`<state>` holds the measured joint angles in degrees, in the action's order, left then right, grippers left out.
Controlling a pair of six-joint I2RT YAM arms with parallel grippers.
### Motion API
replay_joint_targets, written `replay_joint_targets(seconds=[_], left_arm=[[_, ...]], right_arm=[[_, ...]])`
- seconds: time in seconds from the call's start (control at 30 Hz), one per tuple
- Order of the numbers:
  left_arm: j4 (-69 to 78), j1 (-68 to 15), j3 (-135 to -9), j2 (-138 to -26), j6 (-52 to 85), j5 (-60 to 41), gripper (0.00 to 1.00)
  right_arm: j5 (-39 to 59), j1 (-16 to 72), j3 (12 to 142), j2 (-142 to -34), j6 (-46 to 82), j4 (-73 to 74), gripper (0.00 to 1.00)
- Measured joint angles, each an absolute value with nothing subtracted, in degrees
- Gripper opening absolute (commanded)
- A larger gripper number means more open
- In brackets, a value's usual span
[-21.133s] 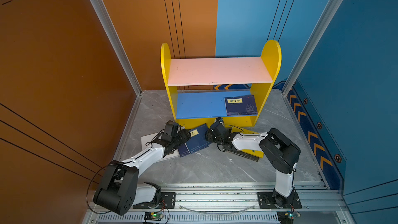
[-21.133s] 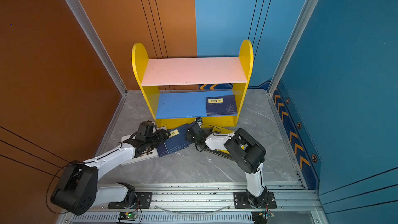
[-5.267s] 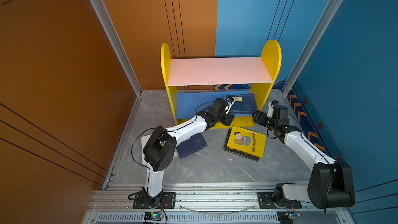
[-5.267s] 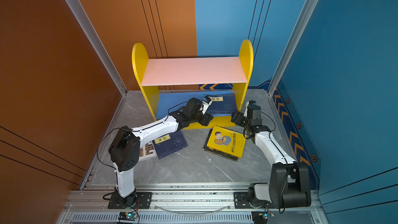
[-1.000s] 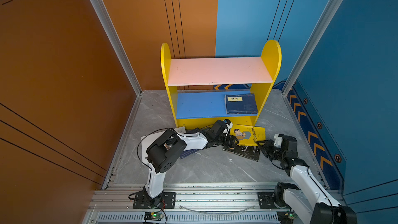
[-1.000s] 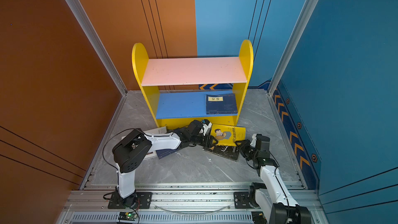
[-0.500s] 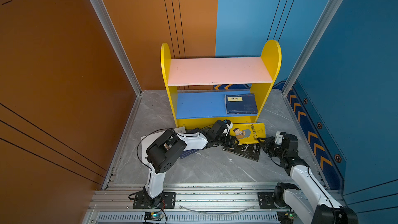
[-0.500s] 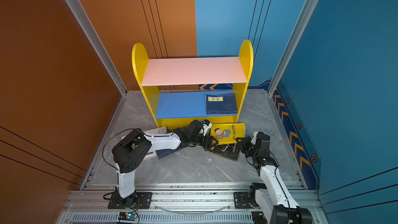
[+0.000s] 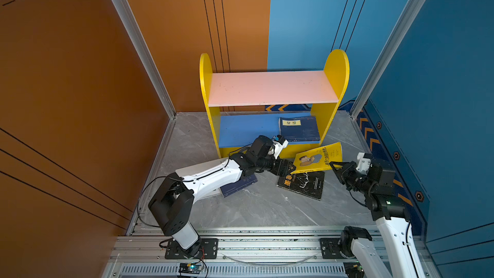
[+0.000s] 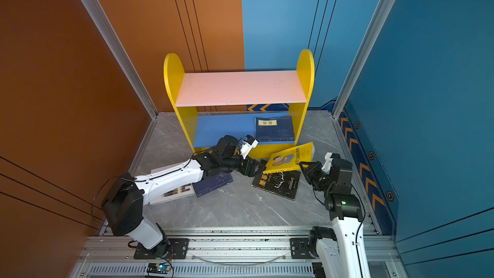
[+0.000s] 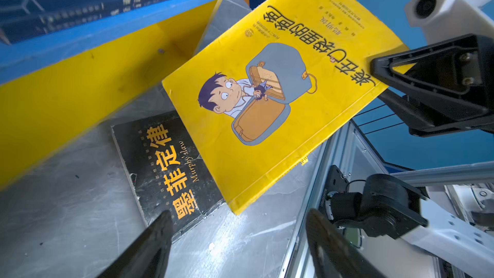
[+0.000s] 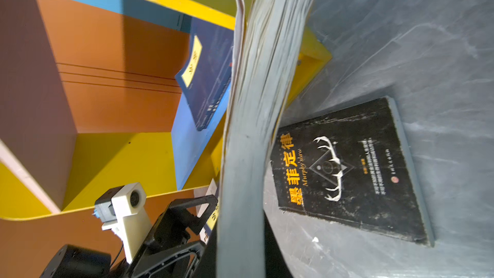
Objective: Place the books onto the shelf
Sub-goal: 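Lift the yellow book with both grippers and carry it toward the blue shelf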
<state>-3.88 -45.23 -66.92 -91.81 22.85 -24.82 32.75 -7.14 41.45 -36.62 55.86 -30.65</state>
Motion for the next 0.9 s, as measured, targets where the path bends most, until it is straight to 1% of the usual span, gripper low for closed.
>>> replay_joint_targets(seconds=[0.1,0.2,0.43,0.57,0.7,0.77,0.8,0.9], left_arm=[[-4.36,-43.55,-66.57,-89.17,23.51,-28.12,0.80],[-1.32,-40.62,-64.66,-87.05,26.68,-32.42,0.80],[12.99,-33.71,-54.83,-84.53,40.60,-39.81,0.83],[21.91,-31.81,-51.24,-84.55,50.28,-42.65,0.83],[37.82,-29.54,-47.57,-85.91,63.07,-44.16,0.81],[48.07,-28.64,-46.22,-88.38,70.65,-44.58,0.77],[54.35,-28.05,-45.76,-90.37,75.16,-44.80,0.73],[64.93,-27.07,-45.65,-94.61,83.02,-45.10,0.73]], right_arm=[[35.75,-7.14,45.30,-35.64,55.72,-32.10,0.11],[38.92,-7.03,46.74,-34.85,56.95,-31.11,0.11],[42.63,-3.25,46.63,-35.40,63.48,-22.48,0.11],[41.69,0.49,46.63,-37.65,64.14,-17.04,0.11],[39.09,4.36,46.65,-40.16,62.92,-11.25,0.11],[38.09,5.87,46.68,-41.34,61.87,-8.43,0.11],[37.74,6.63,46.72,-41.98,61.23,-7.20,0.11],[38.26,8.45,47.16,-44.10,59.37,-5.39,0.11]])
